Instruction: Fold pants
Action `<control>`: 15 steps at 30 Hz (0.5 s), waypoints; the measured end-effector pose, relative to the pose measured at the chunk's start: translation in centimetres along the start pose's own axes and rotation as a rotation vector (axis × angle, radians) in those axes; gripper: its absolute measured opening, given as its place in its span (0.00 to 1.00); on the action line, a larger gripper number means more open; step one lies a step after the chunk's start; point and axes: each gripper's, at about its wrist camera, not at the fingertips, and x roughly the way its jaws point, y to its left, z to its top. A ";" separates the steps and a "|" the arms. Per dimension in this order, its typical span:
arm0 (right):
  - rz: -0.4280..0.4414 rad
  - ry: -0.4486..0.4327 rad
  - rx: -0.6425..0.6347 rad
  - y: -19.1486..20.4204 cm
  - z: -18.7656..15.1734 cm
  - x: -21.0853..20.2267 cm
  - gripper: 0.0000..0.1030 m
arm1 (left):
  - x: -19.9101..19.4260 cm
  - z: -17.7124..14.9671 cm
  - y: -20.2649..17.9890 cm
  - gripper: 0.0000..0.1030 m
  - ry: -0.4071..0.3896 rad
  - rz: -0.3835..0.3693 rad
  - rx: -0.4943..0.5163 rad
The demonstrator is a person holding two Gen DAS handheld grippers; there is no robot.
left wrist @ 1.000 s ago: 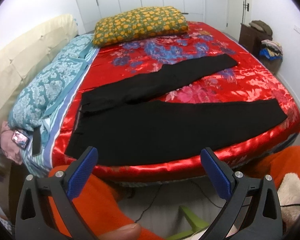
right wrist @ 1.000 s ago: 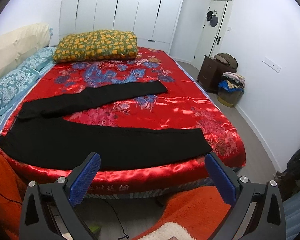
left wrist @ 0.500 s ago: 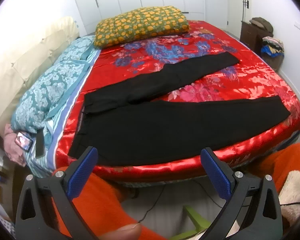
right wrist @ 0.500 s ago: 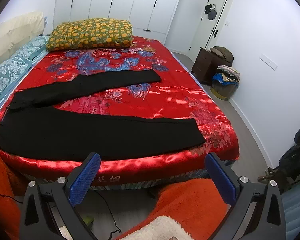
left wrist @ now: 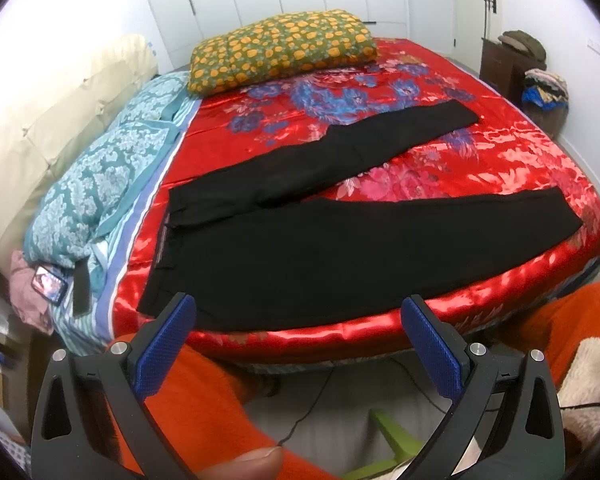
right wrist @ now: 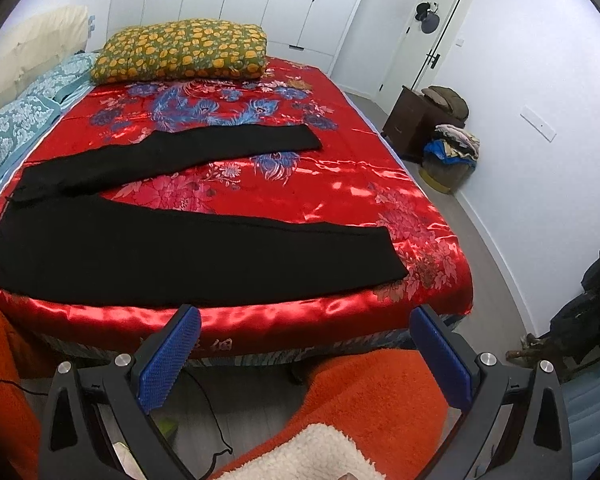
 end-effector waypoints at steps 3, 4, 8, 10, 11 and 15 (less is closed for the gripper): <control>-0.001 0.006 -0.001 0.0 0.0 0.1 1.00 | 0.0 -0.1 0.0 0.99 -0.001 0.000 0.003; -0.002 0.008 0.000 0.0 -0.1 0.1 1.00 | 0.0 -0.1 0.0 0.99 -0.001 -0.001 0.005; -0.006 0.017 -0.001 -0.1 -0.1 0.3 1.00 | 0.1 -0.4 0.1 0.99 0.000 -0.001 0.011; -0.006 0.021 -0.002 -0.1 -0.1 0.4 1.00 | 0.0 -0.4 0.1 0.99 0.002 0.001 0.015; -0.006 0.023 -0.002 0.0 -0.1 0.4 1.00 | 0.0 -0.4 0.0 0.99 0.002 0.002 0.016; -0.010 0.038 -0.018 0.2 -0.2 0.6 1.00 | 0.0 -0.4 -0.1 0.99 0.003 0.003 0.018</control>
